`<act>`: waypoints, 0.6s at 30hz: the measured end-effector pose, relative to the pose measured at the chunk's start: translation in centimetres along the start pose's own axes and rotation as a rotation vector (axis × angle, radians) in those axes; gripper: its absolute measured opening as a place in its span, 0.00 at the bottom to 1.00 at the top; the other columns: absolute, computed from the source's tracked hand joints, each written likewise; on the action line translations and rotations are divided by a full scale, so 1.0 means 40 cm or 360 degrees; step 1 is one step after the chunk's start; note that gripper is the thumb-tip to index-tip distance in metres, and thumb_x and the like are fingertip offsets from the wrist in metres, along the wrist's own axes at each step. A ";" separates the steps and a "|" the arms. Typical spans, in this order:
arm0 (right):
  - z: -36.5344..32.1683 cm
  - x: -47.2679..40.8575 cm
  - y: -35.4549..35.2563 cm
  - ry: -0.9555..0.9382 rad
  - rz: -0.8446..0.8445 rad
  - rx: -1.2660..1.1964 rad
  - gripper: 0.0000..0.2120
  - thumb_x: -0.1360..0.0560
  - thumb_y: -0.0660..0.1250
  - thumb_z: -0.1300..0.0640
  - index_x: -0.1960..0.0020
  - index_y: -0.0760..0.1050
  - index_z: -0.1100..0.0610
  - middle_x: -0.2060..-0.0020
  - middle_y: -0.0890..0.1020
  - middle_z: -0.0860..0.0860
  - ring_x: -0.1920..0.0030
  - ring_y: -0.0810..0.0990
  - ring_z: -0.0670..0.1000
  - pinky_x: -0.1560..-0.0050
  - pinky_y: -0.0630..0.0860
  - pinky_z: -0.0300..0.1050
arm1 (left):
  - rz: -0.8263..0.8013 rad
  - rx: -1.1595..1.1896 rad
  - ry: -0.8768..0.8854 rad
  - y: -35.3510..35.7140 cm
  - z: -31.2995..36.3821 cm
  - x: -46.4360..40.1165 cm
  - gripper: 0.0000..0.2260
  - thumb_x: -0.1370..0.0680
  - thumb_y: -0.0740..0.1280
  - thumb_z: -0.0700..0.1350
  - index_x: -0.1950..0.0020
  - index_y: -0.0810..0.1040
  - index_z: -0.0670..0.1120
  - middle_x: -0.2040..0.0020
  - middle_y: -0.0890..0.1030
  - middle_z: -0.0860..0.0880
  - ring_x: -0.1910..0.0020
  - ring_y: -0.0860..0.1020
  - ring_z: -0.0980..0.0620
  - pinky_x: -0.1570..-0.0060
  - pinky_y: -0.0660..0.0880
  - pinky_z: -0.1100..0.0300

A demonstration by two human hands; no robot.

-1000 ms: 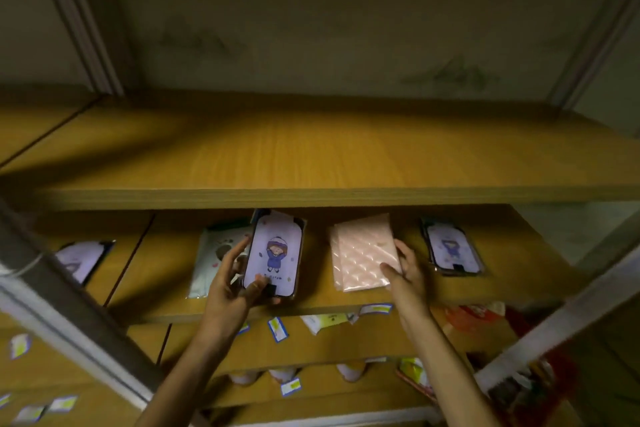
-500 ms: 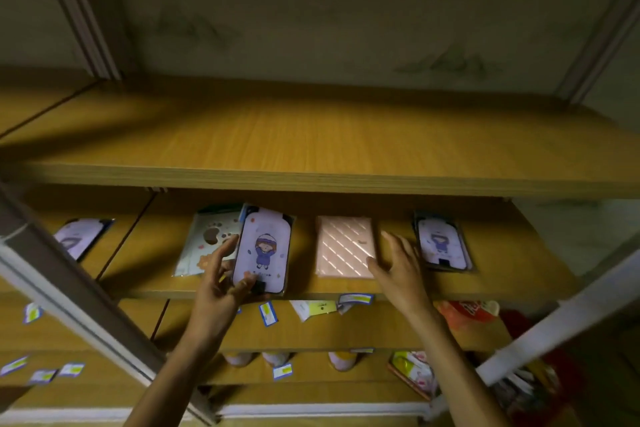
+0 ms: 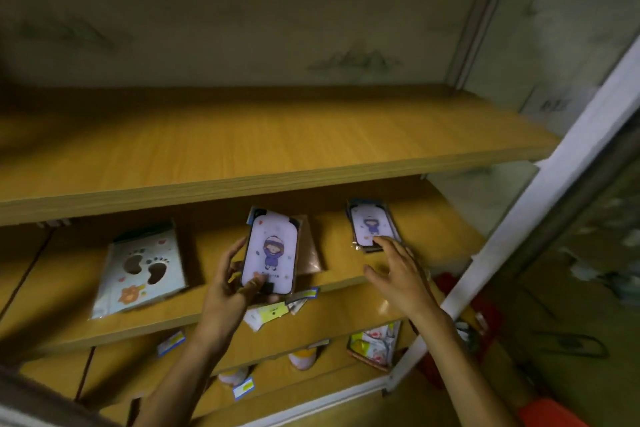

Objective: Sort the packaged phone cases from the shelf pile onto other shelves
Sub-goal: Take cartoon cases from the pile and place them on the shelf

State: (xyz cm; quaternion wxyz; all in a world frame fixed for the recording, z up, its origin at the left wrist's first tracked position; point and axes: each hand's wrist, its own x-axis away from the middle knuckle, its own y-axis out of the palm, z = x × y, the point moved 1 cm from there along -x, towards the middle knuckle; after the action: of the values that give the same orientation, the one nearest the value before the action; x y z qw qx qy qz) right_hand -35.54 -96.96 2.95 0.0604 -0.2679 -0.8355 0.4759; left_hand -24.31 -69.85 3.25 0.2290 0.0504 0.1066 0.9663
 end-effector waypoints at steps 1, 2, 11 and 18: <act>0.012 0.001 -0.011 0.0008 -0.0004 -0.0006 0.28 0.25 0.66 0.47 0.28 0.64 0.50 0.30 0.68 0.48 0.30 0.65 0.51 0.34 0.65 0.47 | -0.0021 0.0011 0.0002 0.019 -0.005 -0.009 0.29 0.25 0.67 0.30 0.30 0.69 0.55 0.40 0.77 0.43 0.52 0.84 0.40 0.60 0.82 0.44; 0.024 0.000 -0.021 0.0013 -0.0007 -0.0024 0.27 0.25 0.66 0.47 0.28 0.64 0.50 0.30 0.68 0.48 0.30 0.64 0.51 0.34 0.65 0.47 | -0.0037 0.0012 0.0000 0.038 -0.011 -0.019 0.29 0.25 0.67 0.30 0.30 0.69 0.55 0.39 0.77 0.43 0.51 0.83 0.40 0.60 0.82 0.44; 0.174 -0.074 -0.107 0.0028 -0.0112 -0.0155 0.29 0.24 0.66 0.47 0.26 0.61 0.49 0.28 0.65 0.47 0.28 0.61 0.49 0.32 0.62 0.45 | -0.0007 0.0026 -0.0004 0.294 -0.070 -0.122 0.26 0.24 0.66 0.29 0.30 0.68 0.49 0.41 0.78 0.43 0.51 0.83 0.46 0.63 0.82 0.47; 0.295 -0.135 -0.168 -0.0034 -0.0184 -0.0225 0.29 0.25 0.66 0.46 0.26 0.60 0.45 0.29 0.66 0.46 0.29 0.63 0.49 0.32 0.66 0.49 | 0.0133 0.0024 -0.0027 0.482 -0.133 -0.206 0.25 0.24 0.67 0.31 0.33 0.68 0.51 0.42 0.77 0.39 0.47 0.81 0.40 0.60 0.82 0.44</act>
State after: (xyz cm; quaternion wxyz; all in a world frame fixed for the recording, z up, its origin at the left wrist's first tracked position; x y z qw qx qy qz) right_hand -37.78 -111.40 2.95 0.0598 -0.2179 -0.8817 0.4142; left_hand -26.08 -91.39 2.09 0.1890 0.0648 0.1098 0.9737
